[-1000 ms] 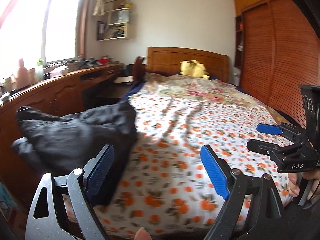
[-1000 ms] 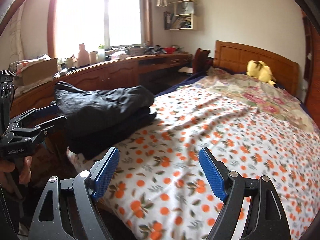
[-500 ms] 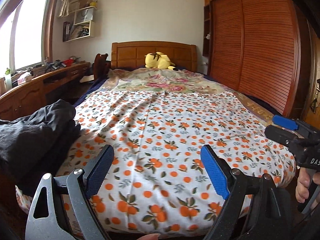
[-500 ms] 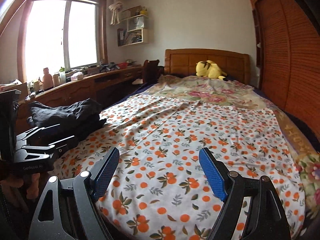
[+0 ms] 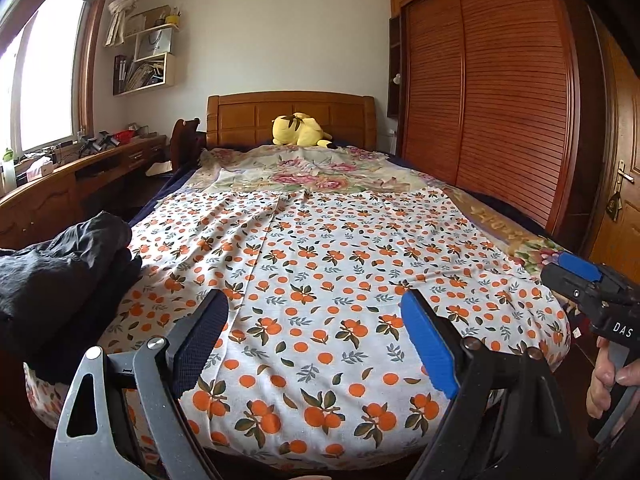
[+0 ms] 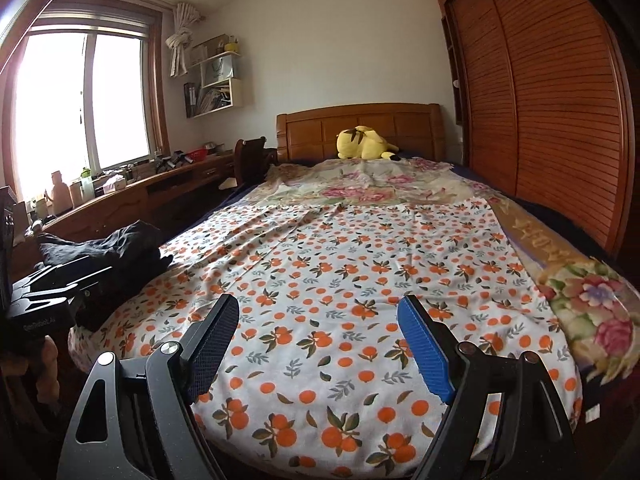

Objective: Fold large clothes

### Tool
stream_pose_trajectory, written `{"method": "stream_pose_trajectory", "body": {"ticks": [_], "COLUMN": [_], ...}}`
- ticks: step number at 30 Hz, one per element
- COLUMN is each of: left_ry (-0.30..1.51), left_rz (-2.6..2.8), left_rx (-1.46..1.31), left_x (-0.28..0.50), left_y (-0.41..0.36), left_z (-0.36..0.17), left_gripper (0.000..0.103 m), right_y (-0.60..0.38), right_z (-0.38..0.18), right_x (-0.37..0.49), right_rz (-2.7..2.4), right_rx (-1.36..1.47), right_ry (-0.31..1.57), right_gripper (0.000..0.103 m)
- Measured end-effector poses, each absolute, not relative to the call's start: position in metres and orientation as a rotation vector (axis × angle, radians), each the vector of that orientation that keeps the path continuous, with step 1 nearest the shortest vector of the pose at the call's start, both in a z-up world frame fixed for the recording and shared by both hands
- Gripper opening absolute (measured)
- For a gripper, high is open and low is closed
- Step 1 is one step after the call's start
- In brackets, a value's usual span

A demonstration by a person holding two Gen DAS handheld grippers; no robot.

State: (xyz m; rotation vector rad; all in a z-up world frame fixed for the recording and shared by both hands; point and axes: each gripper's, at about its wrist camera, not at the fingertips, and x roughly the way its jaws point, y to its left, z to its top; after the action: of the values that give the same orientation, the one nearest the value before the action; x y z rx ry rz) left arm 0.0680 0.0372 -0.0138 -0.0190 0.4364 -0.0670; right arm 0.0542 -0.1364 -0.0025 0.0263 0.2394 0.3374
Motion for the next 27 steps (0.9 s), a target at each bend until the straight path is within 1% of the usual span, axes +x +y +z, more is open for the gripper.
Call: {"method": "stream_pose_trajectory", "body": {"ticks": [10,27], "left_ry": [0.428,0.423], "left_rz": [-0.073,-0.061], "left_rx": [-0.011,-0.012], "left_x": [0.066,0.061], "left_y": [0.032,0.033], "left_z": [-0.012,-0.012], "left_gripper": [0.089,0.089], "right_y": [-0.156,-0.162], "right_z": [-0.004,-0.011], "right_x": [0.031,0.042], "right_rz": [0.329,0.342], "right_rx": [0.056,0.062], "right_ry": [0.219,0.214], "right_gripper": [0.083,0.083]}}
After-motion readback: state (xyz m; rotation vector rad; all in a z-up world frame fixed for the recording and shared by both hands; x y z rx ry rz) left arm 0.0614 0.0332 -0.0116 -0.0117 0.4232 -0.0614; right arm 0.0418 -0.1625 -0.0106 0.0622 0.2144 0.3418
